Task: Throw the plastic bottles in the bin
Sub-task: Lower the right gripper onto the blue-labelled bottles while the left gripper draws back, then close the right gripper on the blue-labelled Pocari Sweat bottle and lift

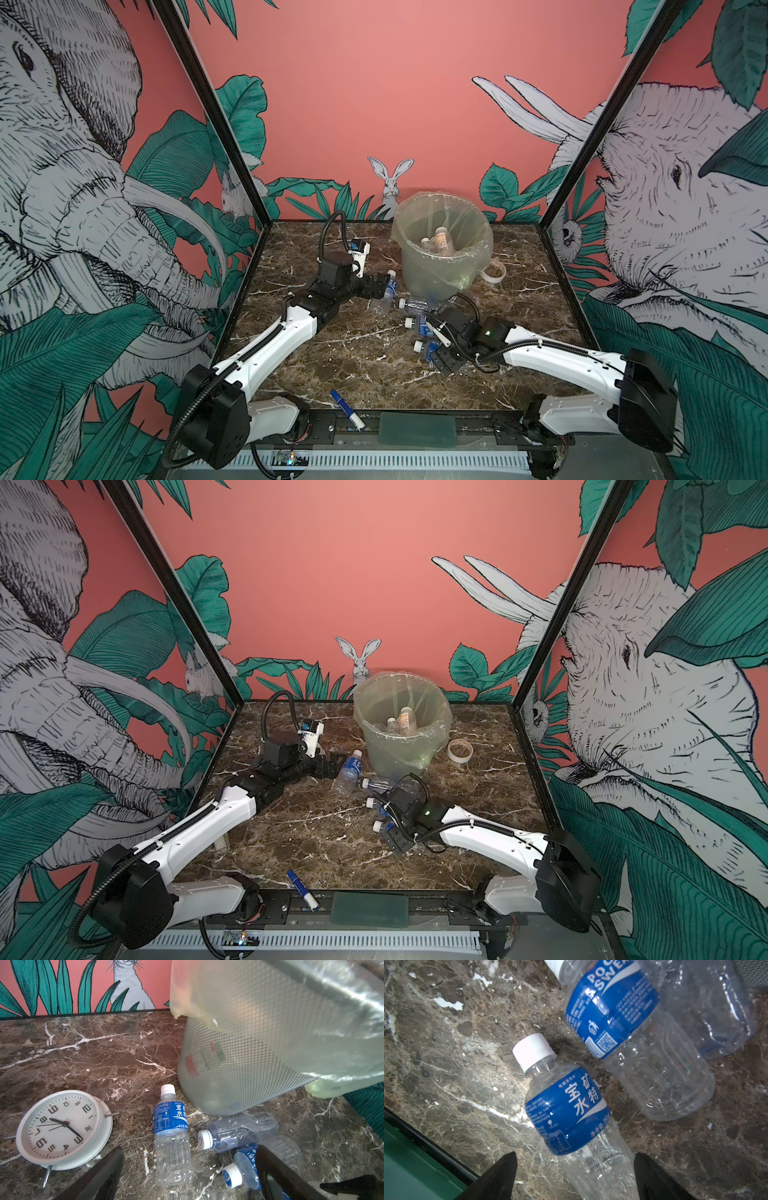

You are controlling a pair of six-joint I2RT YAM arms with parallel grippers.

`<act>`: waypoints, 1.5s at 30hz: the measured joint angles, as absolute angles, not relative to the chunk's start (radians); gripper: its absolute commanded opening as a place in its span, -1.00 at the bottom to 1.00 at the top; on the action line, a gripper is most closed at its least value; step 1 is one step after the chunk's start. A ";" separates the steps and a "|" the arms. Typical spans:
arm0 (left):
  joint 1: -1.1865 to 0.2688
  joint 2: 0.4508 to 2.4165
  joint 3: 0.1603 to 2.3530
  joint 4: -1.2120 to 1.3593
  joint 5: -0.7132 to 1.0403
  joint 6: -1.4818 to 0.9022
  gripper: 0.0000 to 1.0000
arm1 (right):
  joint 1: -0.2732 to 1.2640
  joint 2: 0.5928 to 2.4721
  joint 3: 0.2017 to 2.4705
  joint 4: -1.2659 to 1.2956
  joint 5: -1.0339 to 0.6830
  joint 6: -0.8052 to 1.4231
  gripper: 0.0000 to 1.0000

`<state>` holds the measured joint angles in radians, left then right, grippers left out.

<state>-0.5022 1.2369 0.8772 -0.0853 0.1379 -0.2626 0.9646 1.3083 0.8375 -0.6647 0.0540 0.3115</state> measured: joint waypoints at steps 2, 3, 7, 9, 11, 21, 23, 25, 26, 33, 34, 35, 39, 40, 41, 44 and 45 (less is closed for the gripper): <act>-0.502 1.237 0.868 -0.084 0.141 -0.266 0.99 | 0.966 1.320 0.838 -0.665 0.051 0.311 0.80; -0.502 1.236 0.863 -0.084 0.142 -0.268 0.99 | 0.967 1.326 0.838 -0.664 0.048 0.311 0.80; -0.502 1.234 0.847 -0.084 0.147 -0.271 0.99 | 0.971 1.344 0.838 -0.664 0.042 0.311 0.76; -0.502 1.232 0.838 -0.084 0.150 -0.273 0.99 | 0.974 1.352 0.838 -0.664 0.038 0.311 0.74; -0.502 1.230 0.830 -0.083 0.153 -0.274 0.99 | 0.976 1.361 0.838 -0.664 0.028 0.311 0.71; -0.502 1.229 0.809 -0.083 0.161 -0.281 0.99 | 0.997 1.429 0.838 -0.662 0.001 0.309 0.65; -0.502 1.229 0.805 -0.081 0.162 -0.282 0.99 | 0.999 1.438 0.838 -0.661 -0.001 0.308 0.65; -0.502 1.229 0.799 -0.080 0.165 -0.285 0.99 | 1.000 1.448 0.838 -0.659 -0.001 0.308 0.65; -0.502 1.229 0.796 -0.078 0.165 -0.287 0.99 | 1.001 1.453 0.838 -0.657 -0.002 0.307 0.65; -0.501 1.229 0.758 -0.076 0.176 -0.293 0.99 | 1.002 1.480 0.839 -0.648 -0.002 0.306 0.61; -0.501 1.229 0.754 -0.076 0.178 -0.293 0.99 | 1.002 1.486 0.840 -0.646 -0.002 0.305 0.59; -0.501 1.229 0.749 -0.076 0.180 -0.295 0.99 | 1.002 1.492 0.842 -0.645 -0.002 0.305 0.56; -0.501 1.229 0.736 -0.076 0.189 -0.296 0.99 | 1.002 1.514 0.849 -0.635 -0.002 0.303 0.46; -0.501 1.229 0.732 -0.076 0.191 -0.296 0.99 | 1.002 1.520 0.849 -0.633 -0.002 0.302 0.44; -0.501 1.229 0.728 -0.076 0.194 -0.296 0.99 | 1.002 1.525 0.849 -0.632 -0.003 0.302 0.40; -0.501 1.229 0.719 -0.076 0.199 -0.296 0.99 | 1.002 1.538 0.849 -0.624 -0.005 0.303 0.31; -0.501 1.229 0.716 -0.076 0.200 -0.296 0.99 | 1.002 1.539 0.848 -0.622 -0.004 0.303 0.26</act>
